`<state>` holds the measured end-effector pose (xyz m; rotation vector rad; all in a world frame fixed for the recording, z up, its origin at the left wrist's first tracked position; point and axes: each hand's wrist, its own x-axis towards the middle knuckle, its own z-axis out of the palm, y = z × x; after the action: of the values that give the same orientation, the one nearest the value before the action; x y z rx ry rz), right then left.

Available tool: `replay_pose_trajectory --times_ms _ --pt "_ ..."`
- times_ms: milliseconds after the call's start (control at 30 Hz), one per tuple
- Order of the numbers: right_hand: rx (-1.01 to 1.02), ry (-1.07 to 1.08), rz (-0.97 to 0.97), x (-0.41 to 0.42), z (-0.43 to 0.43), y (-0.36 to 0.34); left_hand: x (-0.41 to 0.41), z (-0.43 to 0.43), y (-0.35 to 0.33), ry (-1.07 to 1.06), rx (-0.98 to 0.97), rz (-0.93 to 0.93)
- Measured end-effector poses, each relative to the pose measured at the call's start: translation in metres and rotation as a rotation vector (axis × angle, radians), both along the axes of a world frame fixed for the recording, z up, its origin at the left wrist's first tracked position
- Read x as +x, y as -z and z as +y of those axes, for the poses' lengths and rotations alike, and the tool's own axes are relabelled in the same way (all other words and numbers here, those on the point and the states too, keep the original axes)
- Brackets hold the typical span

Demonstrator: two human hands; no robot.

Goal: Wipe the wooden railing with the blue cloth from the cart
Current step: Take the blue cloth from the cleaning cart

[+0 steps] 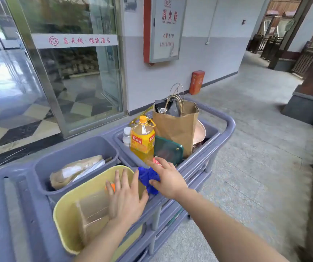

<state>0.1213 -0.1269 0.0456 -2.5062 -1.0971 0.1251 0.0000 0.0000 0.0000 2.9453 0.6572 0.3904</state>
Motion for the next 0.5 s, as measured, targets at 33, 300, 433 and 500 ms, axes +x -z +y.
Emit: replay_pose_trajectory --times_ms 33,300,433,500 --pt "0.000 -0.023 0.029 0.002 0.003 0.005 -0.001 -0.001 0.004 -0.028 -0.049 0.018" --pt "-0.080 -0.151 -0.054 0.013 0.017 0.047 -0.007 -0.012 0.034 -0.160 -0.126 0.156" --pt "-0.066 -0.101 -0.177 0.011 0.020 0.053 -0.002 -0.010 0.033 -0.184 -0.152 0.220" --pt "-0.068 -0.073 -0.216 0.009 0.023 0.054 -0.001 -0.010 0.033 -0.183 -0.143 0.229"
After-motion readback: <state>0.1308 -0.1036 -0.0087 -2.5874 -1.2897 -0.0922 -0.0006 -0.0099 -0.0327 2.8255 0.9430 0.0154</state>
